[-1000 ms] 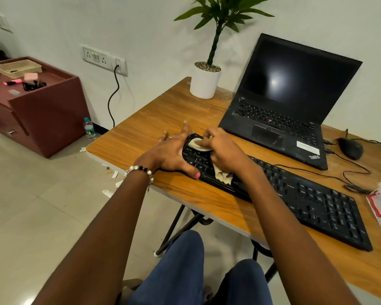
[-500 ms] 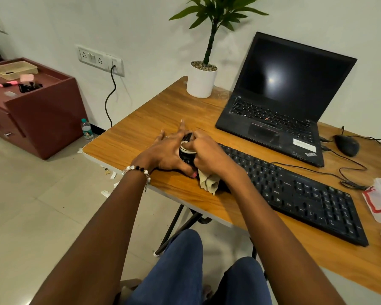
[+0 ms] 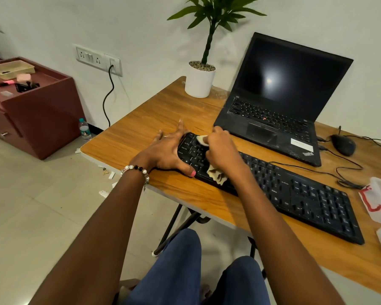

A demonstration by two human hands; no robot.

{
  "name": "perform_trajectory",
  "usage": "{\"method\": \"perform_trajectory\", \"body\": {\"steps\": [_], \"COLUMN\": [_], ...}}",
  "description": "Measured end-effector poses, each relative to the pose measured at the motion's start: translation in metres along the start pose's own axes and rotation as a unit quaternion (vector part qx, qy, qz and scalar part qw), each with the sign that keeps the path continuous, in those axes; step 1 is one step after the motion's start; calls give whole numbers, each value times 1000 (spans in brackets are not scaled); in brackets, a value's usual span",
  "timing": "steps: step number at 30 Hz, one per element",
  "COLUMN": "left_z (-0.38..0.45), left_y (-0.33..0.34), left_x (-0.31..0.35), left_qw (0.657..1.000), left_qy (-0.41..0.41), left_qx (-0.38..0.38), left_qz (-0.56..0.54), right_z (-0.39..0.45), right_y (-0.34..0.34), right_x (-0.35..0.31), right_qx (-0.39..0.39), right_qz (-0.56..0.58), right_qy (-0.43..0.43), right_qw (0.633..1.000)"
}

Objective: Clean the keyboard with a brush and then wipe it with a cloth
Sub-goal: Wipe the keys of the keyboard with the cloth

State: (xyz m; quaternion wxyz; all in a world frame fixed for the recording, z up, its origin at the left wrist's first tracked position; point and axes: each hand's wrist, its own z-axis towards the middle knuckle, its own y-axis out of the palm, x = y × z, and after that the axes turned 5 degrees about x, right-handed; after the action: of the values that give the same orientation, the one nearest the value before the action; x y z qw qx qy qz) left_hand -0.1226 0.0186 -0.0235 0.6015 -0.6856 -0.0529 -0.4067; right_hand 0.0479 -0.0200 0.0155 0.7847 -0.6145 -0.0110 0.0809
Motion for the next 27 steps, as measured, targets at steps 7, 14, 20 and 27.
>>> {"method": "perform_trajectory", "body": {"steps": [7,14,20,27], "left_z": [4,7,6,7], "left_y": [5,5,4,6], "left_x": [-6,-11,-10,-12], "left_qw": [1000,1000,1000,999], "left_qy": [15,14,13,24], "left_qx": [1,4,6,5], "left_qz": [4,11,16,21], "right_z": [-5,-5,-7,-9], "right_y": [-3,-10,-2,-6], "right_x": [-18,33,1,-26], "right_qx": [-77,-24,10,-80], "right_qz": [63,-25,-28,47], "right_qy": [-147,-66,21,-144], "right_qw": [984,997,999,985]}}
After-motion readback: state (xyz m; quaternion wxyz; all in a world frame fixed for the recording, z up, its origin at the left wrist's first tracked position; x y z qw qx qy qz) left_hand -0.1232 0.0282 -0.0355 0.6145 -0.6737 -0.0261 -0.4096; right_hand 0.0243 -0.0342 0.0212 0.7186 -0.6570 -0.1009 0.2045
